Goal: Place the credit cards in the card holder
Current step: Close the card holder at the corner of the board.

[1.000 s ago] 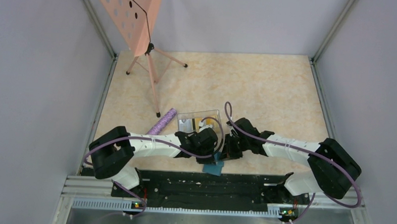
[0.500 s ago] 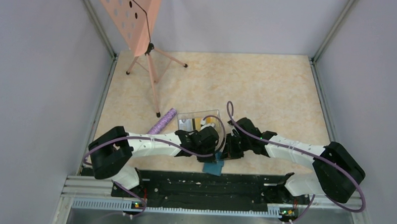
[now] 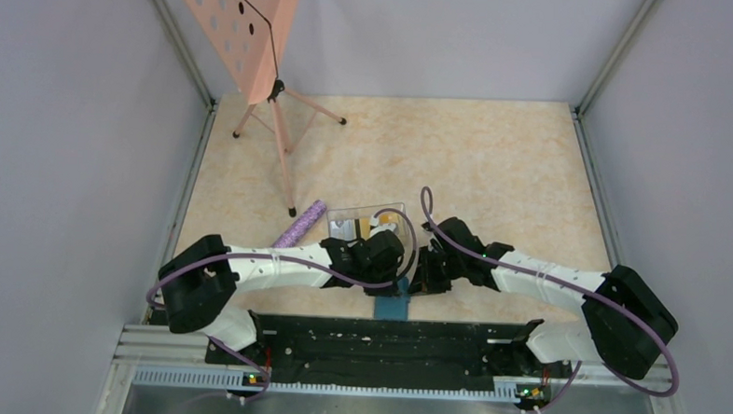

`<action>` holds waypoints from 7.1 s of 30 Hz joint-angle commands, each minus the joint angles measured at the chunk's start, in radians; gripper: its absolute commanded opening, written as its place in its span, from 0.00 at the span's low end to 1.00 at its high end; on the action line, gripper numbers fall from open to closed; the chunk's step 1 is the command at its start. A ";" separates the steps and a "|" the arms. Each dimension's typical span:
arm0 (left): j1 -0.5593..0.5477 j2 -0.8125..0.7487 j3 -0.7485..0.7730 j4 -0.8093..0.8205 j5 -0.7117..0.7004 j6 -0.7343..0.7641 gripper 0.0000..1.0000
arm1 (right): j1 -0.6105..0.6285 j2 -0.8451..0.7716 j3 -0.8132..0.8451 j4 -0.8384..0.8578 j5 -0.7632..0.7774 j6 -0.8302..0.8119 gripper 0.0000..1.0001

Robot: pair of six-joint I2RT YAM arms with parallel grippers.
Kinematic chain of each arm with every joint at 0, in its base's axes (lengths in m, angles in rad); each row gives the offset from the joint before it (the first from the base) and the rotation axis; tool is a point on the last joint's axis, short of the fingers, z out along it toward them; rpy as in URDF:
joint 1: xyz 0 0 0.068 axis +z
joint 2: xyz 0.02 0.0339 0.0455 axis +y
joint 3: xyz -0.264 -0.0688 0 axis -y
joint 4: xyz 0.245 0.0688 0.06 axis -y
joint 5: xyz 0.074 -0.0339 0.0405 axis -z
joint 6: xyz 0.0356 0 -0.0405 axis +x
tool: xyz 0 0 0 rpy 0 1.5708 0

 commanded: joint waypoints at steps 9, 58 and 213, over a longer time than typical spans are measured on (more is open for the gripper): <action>0.008 0.004 -0.003 -0.012 -0.013 0.007 0.00 | -0.005 0.017 0.044 0.049 0.005 0.008 0.00; 0.054 0.056 -0.015 -0.016 0.058 0.005 0.00 | -0.005 0.211 0.085 0.043 0.032 -0.019 0.00; 0.095 -0.048 -0.051 0.013 0.098 0.015 0.00 | 0.113 0.121 0.116 -0.003 0.069 0.032 0.00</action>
